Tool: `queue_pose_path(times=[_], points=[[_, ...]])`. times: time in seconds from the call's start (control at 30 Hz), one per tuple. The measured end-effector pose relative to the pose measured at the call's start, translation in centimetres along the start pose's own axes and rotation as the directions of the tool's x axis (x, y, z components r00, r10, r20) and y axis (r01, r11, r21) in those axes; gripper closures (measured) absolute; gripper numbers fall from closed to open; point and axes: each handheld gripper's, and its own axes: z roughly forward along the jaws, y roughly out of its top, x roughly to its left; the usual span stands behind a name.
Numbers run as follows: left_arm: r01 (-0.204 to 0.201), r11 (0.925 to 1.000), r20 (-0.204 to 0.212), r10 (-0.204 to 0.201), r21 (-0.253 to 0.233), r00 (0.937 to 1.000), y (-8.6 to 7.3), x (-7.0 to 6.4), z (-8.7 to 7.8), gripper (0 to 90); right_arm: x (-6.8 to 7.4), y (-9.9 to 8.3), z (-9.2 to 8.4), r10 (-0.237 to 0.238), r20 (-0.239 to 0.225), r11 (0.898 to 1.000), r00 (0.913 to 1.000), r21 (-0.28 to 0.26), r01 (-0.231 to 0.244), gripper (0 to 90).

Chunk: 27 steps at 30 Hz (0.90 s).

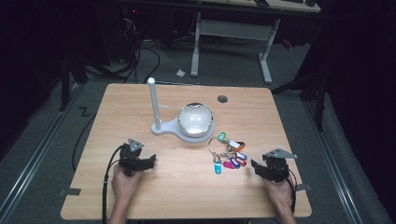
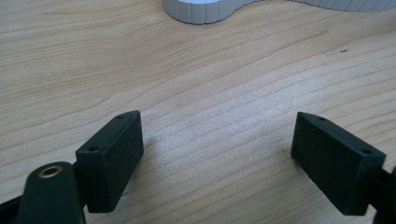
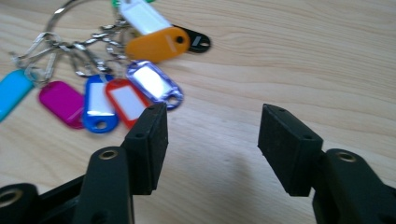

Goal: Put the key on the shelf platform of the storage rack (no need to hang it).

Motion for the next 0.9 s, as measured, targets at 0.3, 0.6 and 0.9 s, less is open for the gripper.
queue_pose_path(times=[0.3, 0.6, 0.9], points=[[0.001, 1.0, -0.001, -0.001, 0.0, 1.0, 0.0, 0.0, 0.0, 17.3, 2.4, 0.9, 0.1, -0.074, -0.066, 0.997, 0.9951, -0.015, 0.073, 44.9], [0.001, 1.0, 0.0, -0.001, 0.0, 1.0, 0.0, 0.0, 0.0, 17.2, 4.2, 2.1, 0.7, -0.126, -0.12, 0.992, 0.9848, -0.042, 0.121, 46.0], [0.001, 1.0, 0.0, -0.001, 0.0, 1.0, 0.0, 0.0, 0.0, 17.2, 5.4, 3.6, 1.8, -0.154, -0.145, 0.988, 0.9773, -0.05, 0.148, 40.9]])
